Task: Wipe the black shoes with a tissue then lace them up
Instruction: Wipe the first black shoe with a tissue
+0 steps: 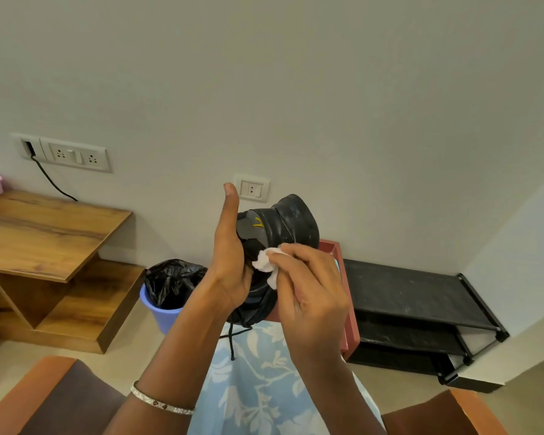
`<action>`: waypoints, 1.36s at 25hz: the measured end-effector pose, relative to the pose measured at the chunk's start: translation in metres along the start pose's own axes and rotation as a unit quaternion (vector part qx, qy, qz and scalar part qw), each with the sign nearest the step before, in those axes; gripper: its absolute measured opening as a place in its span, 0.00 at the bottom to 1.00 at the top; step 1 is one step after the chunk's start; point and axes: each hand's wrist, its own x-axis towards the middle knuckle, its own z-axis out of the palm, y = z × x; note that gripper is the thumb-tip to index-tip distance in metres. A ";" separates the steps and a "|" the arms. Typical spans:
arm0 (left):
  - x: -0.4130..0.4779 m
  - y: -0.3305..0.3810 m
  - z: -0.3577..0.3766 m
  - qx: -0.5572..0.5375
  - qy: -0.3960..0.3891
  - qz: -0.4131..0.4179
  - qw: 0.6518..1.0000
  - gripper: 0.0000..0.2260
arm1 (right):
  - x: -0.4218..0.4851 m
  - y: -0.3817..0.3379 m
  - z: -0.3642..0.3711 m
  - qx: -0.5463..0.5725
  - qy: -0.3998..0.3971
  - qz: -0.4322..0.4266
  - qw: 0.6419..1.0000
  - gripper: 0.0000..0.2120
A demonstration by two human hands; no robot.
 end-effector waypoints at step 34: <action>-0.016 0.003 0.020 0.081 0.001 0.028 0.996 0.21 | 0.041 0.011 -0.001 -0.030 0.051 0.032 0.998 0.09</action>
